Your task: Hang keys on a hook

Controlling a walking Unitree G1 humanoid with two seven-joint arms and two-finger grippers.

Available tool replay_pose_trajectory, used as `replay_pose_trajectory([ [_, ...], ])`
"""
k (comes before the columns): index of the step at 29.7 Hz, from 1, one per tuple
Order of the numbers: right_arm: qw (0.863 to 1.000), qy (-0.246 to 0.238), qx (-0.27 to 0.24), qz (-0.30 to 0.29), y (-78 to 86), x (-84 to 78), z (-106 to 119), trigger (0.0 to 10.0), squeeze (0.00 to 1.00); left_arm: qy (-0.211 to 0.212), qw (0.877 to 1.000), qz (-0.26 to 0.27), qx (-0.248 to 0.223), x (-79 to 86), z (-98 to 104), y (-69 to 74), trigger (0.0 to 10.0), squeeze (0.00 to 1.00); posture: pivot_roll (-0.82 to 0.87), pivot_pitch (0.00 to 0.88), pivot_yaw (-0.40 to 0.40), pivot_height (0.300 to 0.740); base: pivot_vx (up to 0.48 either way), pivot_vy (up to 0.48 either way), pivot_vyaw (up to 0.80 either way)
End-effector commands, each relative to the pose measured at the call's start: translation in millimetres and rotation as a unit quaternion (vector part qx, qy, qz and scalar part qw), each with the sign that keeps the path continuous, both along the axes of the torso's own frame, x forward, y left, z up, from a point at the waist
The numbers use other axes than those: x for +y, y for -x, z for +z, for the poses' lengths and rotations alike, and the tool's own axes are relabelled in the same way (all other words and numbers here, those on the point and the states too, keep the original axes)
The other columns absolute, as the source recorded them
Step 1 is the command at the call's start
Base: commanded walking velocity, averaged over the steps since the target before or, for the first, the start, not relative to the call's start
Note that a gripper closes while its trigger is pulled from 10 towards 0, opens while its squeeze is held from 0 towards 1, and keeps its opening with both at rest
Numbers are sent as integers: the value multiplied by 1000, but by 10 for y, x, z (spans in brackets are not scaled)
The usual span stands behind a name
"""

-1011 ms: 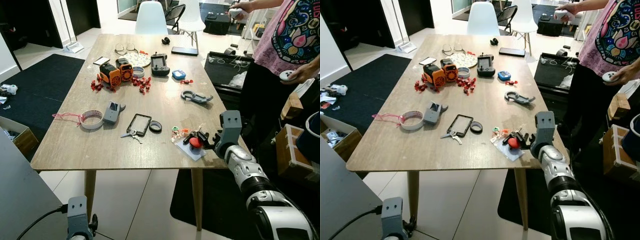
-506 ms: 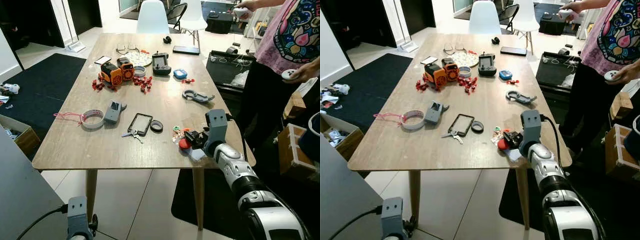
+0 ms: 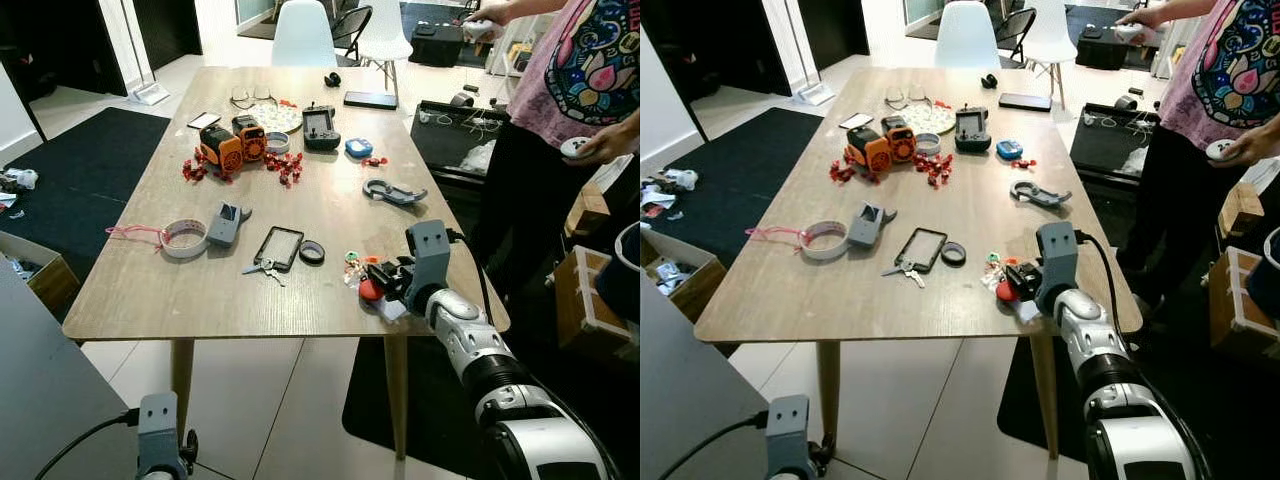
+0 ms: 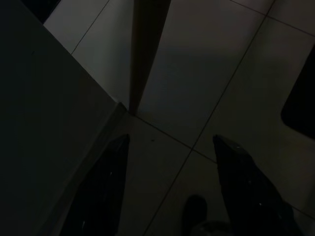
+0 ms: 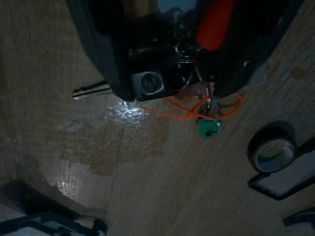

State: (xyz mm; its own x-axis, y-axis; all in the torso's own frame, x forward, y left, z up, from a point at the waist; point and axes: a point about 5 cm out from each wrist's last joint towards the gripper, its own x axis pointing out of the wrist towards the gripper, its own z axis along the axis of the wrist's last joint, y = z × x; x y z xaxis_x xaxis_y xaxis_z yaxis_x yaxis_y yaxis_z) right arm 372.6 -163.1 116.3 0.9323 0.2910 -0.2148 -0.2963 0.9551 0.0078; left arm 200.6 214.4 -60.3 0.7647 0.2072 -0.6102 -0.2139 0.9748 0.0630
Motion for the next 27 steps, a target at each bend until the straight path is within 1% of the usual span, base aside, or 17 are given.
replay_pose_trajectory([
  [1,999,19,44,-1,94,-42,-209,1137,0,-7,1000,-6,13,37,-24,45,10000,0,43,89,-12,740,0,0,0],
  [4,999,22,48,-2,100,-50,-221,1294,0,-9,1000,-10,14,33,-26,45,10000,0,42,85,-12,740,0,0,0],
  [6,998,29,51,-1,102,-57,-227,1725,0,-10,1000,-14,15,28,-26,43,10000,0,42,81,-12,740,0,0,0],
  [9,998,36,53,2,104,-61,-229,1843,0,-12,1000,-19,15,25,-25,40,10000,0,42,81,-12,740,0,0,0],
  [10,998,40,56,3,106,-67,-234,2510,0,-14,999,-25,16,22,-24,36,10000,0,41,77,-11,740,0,0,0],
  [11,997,47,60,6,111,-78,-243,3804,0,-16,999,-31,17,18,-24,32,10000,0,41,75,-11,740,0,0,0],
  [13,997,50,61,8,113,-83,-246,3804,0,-16,999,-32,17,17,-24,31,10000,0,41,75,-11,740,0,0,0],
  [14,997,54,63,9,115,-92,-249,5490,0,-16,999,-33,18,15,-25,31,10000,0,41,73,-11,740,0,0,0],
  [15,997,54,63,9,115,-92,-249,5490,0,-16,999,-33,18,15,-25,31,10000,0,41,73,-11,740,0,0,0],
  [16,996,62,65,13,117,-105,-250,9961,0,-16,999,-35,18,11,-25,31,10000,0,41,71,-11,740,0,0,0],
  [19,994,84,67,21,120,-150,-239,10000,0,-17,999,-39,19,5,-27,31,10000,0,41,66,-10,740,0,0,0],
  [22,994,80,65,20,109,-175,-204,10000,0,-17,999,-41,19,3,-27,31,10000,0,40,63,-9,740,0,0,0],
  [23,995,79,61,18,96,-195,-168,10000,804,-18,999,-43,18,1,-24,28,10000,0,39,60,-8,740,0,0,0],
  [25,995,79,60,17,92,-199,-159,10000,804,-18,999,-43,17,1,-22,25,10000,0,39,60,-8,740,0,0,0],
  [26,994,88,56,16,81,-207,-135,10000,1000,-19,999,-45,15,-1,-15,15,10000,0,39,58,-9,740,0,0,0],
  [27,994,88,56,16,81,-207,-135,10000,1000,-19,999,-45,15,-1,-15,15,10000,0,39,58,-9,740,0,0,0],
])
